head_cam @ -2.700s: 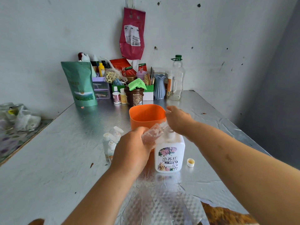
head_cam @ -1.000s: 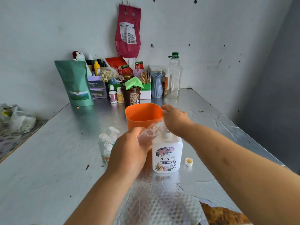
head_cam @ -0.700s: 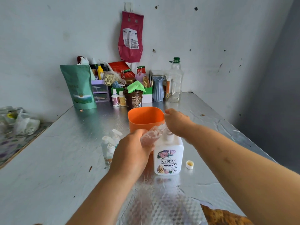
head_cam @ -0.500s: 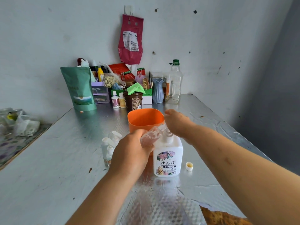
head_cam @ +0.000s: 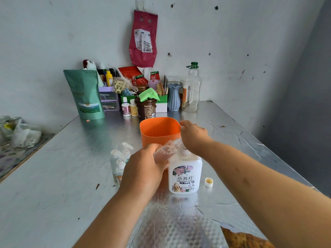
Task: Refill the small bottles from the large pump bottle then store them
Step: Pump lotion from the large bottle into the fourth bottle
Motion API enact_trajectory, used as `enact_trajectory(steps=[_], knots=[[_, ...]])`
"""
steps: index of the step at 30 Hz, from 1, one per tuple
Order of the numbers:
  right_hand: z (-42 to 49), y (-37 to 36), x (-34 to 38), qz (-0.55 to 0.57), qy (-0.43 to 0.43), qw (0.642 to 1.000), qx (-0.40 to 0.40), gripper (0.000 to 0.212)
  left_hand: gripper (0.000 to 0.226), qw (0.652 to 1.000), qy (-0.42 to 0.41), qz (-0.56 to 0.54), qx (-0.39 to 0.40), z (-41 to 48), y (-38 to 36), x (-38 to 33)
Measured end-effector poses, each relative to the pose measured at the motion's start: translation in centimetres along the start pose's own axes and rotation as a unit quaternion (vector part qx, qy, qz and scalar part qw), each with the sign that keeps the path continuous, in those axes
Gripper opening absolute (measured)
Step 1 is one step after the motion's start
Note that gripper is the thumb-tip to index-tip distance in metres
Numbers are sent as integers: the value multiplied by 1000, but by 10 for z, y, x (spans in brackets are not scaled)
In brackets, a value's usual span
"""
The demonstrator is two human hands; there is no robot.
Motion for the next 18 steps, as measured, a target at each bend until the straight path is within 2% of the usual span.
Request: enact_trajectory(steps=[4, 10, 18], knots=[[-1, 1, -1, -1, -13, 1000, 8, 51, 25, 1000, -7, 1, -4, -3, 2, -3], [0, 10, -4, 24, -19, 1000, 2, 39, 27, 1000, -11, 15, -5, -1, 7, -10], [4, 6, -2, 32, -18, 999, -1, 44, 26, 1000, -9, 12, -4, -1, 6, -7]])
Point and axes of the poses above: each hand's wrist, its own z-axis towards the middle knuckle, its own y-axis out of the back of the hand, x = y × z, the point moved 8 cm from there along z, towards the middle knuckle, and after that the axes turned 4 degrees about -z, right-handed, at the moved point
